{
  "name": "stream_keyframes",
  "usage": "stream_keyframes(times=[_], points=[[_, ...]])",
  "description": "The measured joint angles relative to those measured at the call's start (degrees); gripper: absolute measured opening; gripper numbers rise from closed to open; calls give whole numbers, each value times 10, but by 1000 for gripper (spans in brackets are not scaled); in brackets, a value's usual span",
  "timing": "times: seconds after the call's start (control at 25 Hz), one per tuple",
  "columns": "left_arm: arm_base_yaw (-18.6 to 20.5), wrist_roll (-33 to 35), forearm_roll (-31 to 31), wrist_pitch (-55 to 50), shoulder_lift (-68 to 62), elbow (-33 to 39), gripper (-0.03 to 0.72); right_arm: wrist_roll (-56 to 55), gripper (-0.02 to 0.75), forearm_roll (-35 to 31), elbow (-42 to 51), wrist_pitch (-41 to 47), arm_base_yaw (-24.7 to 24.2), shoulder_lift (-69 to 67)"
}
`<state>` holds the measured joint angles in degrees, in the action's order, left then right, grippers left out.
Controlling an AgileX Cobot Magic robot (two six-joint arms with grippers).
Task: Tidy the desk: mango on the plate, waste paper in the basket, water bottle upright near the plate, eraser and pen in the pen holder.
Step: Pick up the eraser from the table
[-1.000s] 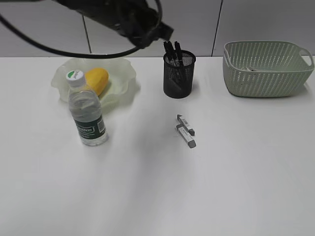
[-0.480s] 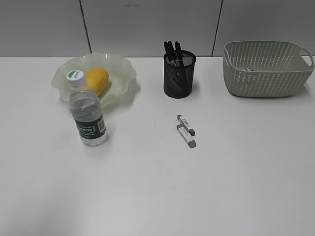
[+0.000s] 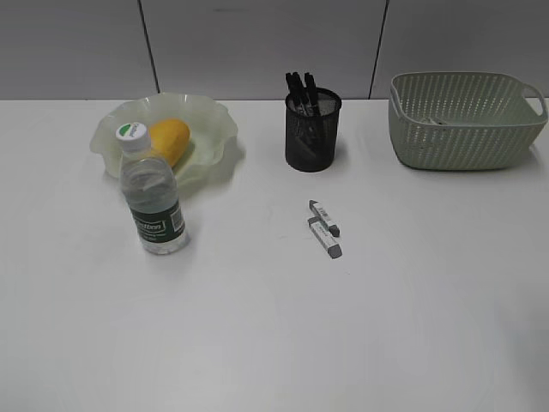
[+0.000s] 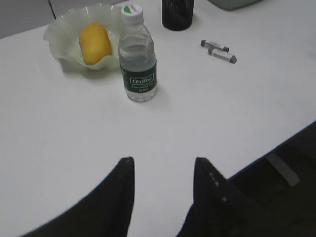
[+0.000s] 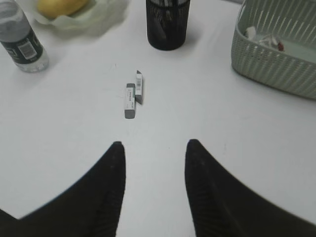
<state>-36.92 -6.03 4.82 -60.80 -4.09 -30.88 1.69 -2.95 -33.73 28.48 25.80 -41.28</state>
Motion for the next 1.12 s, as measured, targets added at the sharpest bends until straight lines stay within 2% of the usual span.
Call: stream_keyframes(times=[0.2,0.4,0.52,0.64,0.88,0.96,1.12], points=[[0,0,-3,0,44,0,304,6,340,3,-128,-20,0,-292],[5,0,-6,2,38,0,286,7,410,6,-309,12,0,-540],[44,0,-7,2,39,0,266,8,422,5,-418,76,0,-671],[104,0,-7,2,44,0,237,8,425,5,-504,130,0,-777],[214,0,-8,2,44,0,213,8,425,-25,-607,175,0,-879],[233,0,-8,2,44,0,213,8,425,-32,-625,178,0,-892],[240,0,-8,2,44,0,211,17,425,-54,-634,175,0,-898]])
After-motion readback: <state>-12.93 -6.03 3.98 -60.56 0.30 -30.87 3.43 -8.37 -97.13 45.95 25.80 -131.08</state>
